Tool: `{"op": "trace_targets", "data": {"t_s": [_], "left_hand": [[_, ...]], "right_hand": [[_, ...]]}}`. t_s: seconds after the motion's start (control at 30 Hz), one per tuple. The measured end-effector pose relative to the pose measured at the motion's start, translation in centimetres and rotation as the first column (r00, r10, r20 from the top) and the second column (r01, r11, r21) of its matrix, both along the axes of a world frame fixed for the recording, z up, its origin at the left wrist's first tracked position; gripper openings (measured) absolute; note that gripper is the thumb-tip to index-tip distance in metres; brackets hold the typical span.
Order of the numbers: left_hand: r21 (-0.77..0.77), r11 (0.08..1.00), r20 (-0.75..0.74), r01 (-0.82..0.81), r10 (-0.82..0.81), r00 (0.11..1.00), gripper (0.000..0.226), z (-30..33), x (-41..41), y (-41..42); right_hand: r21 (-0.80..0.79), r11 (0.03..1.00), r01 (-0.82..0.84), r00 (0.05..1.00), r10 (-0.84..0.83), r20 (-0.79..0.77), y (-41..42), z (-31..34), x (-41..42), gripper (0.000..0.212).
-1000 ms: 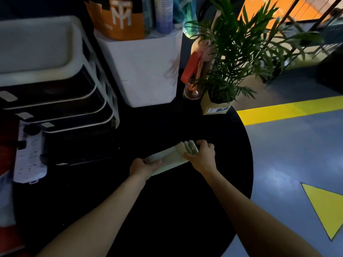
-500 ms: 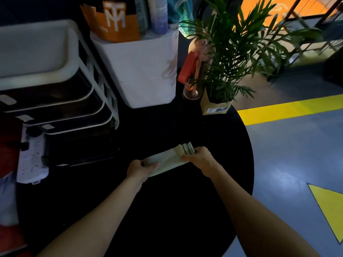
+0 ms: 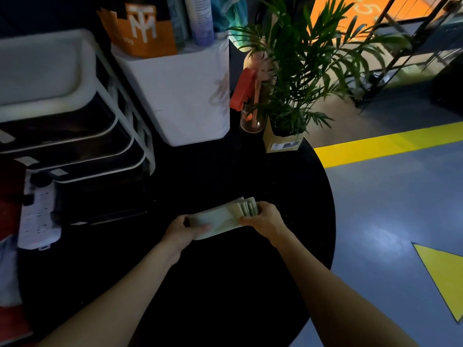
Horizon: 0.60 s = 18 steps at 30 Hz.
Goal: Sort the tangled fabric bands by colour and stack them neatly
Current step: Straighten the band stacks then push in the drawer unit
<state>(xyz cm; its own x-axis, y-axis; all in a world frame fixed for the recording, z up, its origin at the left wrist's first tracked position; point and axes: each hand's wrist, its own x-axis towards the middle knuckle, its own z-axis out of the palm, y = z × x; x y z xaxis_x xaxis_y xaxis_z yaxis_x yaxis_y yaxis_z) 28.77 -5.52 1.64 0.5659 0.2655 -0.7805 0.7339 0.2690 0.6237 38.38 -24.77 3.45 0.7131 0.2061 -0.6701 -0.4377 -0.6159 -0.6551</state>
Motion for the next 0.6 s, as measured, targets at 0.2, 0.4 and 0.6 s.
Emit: {"op": "trace_targets", "data": {"t_s": [0.2, 0.4, 0.6], "left_hand": [[0.052, 0.998, 0.008, 0.019, -0.020, 1.000, 0.057, 0.3, -0.6, 0.1], [0.124, 0.992, 0.103, 0.022, -0.035, 0.994, 0.051, 0.7, -1.2, -0.4], [0.134, 0.990, 0.185, 0.053, -0.078, 0.980, 0.049, 2.9, -1.6, 1.6]], "right_hand": [[0.026, 0.999, 0.035, 0.999, -0.034, -0.018, 0.1, -0.1, -0.6, 0.049], [0.030, 0.997, 0.077, 0.997, -0.077, 0.018, -0.1, 0.3, -1.9, 0.049], [0.083, 0.991, 0.105, 0.992, -0.110, 0.058, 1.1, 2.6, -2.7, 0.047]]}}
